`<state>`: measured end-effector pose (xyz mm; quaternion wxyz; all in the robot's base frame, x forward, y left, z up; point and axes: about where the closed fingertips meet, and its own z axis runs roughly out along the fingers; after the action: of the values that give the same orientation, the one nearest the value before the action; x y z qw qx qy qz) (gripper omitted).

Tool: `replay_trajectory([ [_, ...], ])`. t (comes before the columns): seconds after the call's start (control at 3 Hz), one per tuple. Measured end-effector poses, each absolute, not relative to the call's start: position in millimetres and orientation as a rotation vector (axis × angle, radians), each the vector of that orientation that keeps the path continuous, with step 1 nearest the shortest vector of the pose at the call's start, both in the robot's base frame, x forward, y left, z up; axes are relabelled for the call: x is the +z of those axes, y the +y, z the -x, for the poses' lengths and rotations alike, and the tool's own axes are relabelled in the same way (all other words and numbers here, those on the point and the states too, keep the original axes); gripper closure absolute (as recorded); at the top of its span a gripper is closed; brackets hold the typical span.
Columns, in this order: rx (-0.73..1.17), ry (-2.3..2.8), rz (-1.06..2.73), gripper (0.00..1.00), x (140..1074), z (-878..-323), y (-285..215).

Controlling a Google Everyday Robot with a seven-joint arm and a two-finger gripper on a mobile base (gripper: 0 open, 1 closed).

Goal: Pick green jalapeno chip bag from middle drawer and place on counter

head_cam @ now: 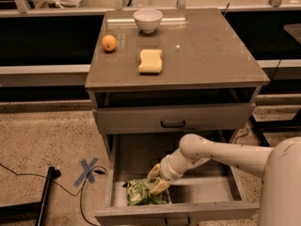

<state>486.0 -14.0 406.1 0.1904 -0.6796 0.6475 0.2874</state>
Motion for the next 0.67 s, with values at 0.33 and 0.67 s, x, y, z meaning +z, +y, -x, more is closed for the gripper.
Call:
replay_trajectory([
  [0.33, 0.851, 1.779, 1.931, 0.44, 413.8, -480.9, -6.5],
  [0.67, 0.862, 1.776, 1.930, 0.44, 413.3, -479.1, -5.9],
])
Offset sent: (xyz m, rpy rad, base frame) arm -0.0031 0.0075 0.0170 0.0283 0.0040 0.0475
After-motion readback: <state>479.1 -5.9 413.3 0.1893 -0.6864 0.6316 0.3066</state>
